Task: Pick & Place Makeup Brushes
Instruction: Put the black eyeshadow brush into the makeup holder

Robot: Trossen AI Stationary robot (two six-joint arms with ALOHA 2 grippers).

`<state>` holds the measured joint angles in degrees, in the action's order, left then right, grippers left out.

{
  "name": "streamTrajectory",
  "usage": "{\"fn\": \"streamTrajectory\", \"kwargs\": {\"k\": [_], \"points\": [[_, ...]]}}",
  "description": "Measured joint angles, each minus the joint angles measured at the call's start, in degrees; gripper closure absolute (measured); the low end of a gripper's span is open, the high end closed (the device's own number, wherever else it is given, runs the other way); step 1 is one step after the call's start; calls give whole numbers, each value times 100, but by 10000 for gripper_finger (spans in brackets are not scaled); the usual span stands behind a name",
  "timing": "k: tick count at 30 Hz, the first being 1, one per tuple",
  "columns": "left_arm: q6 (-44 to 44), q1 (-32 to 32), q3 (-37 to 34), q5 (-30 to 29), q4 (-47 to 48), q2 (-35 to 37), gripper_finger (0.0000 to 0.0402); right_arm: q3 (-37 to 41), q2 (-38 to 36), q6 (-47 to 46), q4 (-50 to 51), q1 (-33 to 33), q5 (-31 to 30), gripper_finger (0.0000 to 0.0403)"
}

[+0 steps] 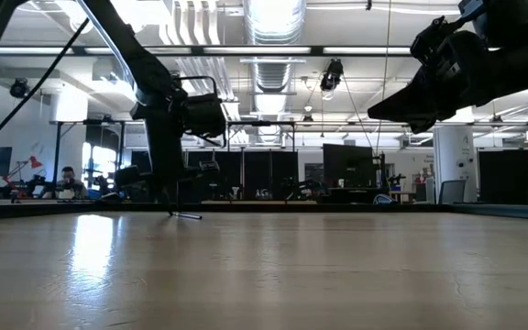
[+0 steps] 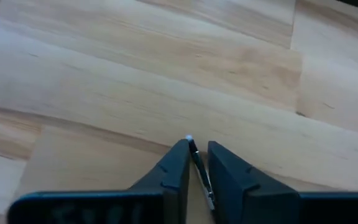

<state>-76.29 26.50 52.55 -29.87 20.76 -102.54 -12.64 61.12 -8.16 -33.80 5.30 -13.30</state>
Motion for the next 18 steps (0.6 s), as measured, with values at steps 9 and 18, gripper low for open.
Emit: {"fn": "streamTrajectory", "kwargs": {"k": [9,18], "points": [[249,-114,-126,-217,-84,-7,398,0,0,-42,2,9,0,394],[987,-811,-614,-847,-1638,544,401,1,0,-42,42,9,-4,394]]}}
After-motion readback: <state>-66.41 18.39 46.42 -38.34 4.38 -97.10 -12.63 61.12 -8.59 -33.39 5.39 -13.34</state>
